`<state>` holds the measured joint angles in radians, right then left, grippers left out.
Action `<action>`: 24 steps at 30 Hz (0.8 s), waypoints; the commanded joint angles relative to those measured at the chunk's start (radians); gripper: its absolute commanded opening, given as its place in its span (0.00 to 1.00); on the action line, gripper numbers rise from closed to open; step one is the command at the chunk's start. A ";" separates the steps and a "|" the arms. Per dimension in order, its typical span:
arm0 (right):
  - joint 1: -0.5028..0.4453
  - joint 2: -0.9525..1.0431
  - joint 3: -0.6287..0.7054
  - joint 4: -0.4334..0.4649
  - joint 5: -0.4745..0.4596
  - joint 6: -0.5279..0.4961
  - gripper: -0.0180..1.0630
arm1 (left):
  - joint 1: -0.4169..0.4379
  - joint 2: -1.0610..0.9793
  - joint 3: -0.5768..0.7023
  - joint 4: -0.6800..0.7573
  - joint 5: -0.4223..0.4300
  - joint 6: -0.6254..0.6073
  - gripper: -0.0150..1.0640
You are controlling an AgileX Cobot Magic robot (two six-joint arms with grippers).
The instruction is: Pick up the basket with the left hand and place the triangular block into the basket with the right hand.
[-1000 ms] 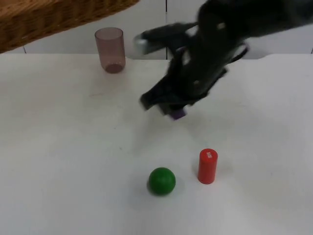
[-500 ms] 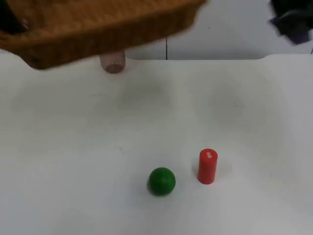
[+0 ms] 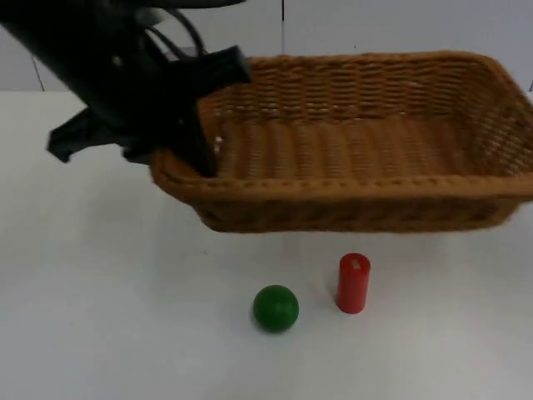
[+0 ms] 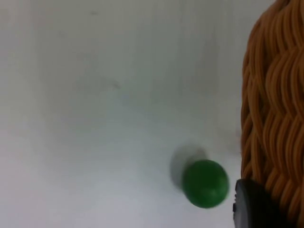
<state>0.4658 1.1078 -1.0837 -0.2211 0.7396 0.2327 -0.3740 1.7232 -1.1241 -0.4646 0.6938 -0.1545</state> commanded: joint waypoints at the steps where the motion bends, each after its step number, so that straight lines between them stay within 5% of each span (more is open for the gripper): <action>1: -0.002 -0.003 0.008 0.025 0.006 -0.015 0.02 | -0.036 -0.008 -0.001 -0.016 -0.046 0.000 0.02; 13: 0.207 0.226 0.008 0.035 -0.129 -0.006 0.02 | -0.056 -0.008 -0.001 -0.021 -0.040 0.000 0.02; 24: 0.205 0.430 0.008 0.020 -0.158 0.030 0.02 | -0.056 -0.008 -0.001 -0.021 -0.037 0.000 0.02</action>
<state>0.6687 1.5253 -1.0837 -0.1863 0.5817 0.2584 -0.4240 1.7232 -1.1241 -0.4646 0.6670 -0.1526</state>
